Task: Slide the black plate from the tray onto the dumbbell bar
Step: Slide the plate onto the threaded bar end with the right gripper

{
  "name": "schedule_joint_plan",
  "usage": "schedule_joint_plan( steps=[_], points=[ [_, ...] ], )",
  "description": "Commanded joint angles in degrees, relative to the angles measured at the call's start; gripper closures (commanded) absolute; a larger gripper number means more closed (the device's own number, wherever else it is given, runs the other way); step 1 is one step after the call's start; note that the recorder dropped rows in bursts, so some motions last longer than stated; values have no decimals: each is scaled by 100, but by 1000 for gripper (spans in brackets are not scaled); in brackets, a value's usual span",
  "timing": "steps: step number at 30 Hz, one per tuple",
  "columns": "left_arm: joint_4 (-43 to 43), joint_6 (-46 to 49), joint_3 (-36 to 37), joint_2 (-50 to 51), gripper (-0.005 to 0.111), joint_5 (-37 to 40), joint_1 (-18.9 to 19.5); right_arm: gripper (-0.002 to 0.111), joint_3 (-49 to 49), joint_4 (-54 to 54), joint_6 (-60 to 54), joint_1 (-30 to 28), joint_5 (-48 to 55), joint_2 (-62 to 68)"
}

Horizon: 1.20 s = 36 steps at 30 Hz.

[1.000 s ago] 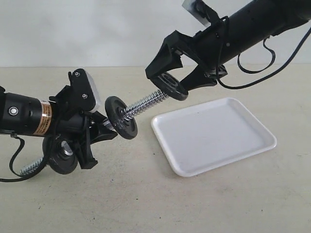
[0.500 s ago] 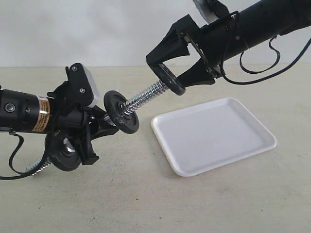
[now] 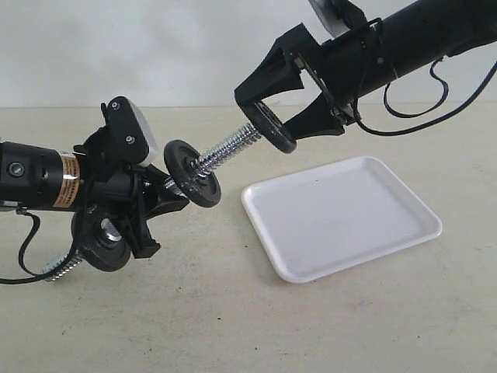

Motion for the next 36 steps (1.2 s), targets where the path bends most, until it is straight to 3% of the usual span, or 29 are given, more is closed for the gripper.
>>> schedule_joint_plan(
  steps=[1, 13, 29, 36],
  points=[
    [-601, 18, -193, -339, 102, -2306, -12, 108, -24, 261, 15, 23, 139, 21],
    [-566, 18, -193, -339, 102, -2328, -12, 108, -24, 450, -235, 205, 139, 313],
    [787, -524, -193, -339, 102, -2635, -12, 108, -35, 485, -636, 194, 139, 313],
    [872, -556, -193, -339, 102, -2986, -12, 108, -35, 463, -705, 194, 139, 313]
  ],
)
